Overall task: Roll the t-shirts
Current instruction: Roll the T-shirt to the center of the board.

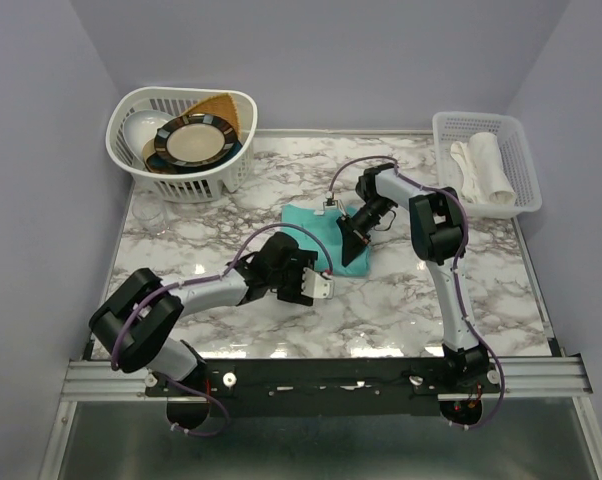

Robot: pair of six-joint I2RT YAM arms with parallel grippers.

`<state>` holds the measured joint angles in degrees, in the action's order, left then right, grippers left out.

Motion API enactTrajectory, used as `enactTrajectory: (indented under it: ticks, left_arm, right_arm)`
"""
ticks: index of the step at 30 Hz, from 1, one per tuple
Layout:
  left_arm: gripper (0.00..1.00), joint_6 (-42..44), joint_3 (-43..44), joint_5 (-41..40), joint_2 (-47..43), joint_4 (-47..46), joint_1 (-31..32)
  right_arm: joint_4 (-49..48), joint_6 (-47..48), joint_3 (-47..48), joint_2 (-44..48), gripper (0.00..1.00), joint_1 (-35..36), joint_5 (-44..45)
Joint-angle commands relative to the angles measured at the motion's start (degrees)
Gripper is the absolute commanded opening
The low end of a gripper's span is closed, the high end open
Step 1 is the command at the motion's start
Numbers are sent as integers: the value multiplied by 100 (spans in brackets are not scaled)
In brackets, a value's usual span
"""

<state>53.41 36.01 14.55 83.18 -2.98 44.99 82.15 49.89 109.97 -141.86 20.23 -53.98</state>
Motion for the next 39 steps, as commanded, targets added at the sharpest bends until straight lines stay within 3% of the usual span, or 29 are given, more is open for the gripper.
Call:
enactTrajectory:
  ticks: [1, 8, 15, 25, 30, 31, 33, 34, 39]
  left_arm:
    - [85, 65, 485, 48, 173, 526, -254]
    - [87, -103, 1066, 856, 40, 1396, -728]
    - [88, -94, 1856, 1288, 901, 2705, -1001]
    - [89, 12, 2287, 1235, 1622, 2970, -1063]
    - [90, -50, 2727, 1217, 2036, 3330, -1071]
    - [90, -85, 2753, 1200, 2053, 3313, -1080]
    - [90, -85, 2762, 1191, 2062, 3313, -1089]
    - [90, -102, 2771, 1182, 2054, 3313, -1106]
    - [91, -59, 2868, 1244, 2089, 3506, -1159]
  right_arm:
    - [530, 170, 24, -254, 16, -28, 256]
    - [530, 118, 68, -289, 17, -37, 256]
    - [530, 39, 112, -325, 17, -45, 274]
    - [530, -120, 226, -421, 22, -72, 265]
    - [521, -146, 218, -369, 44, -142, 230]
    - [521, -129, 165, -325, 64, -168, 238]
    - [521, -146, 86, -80, 83, -273, 256]
    - [521, -129, 51, 43, 99, -317, 282]
    - [84, 197, -844, 1674, 100, -599, 475]
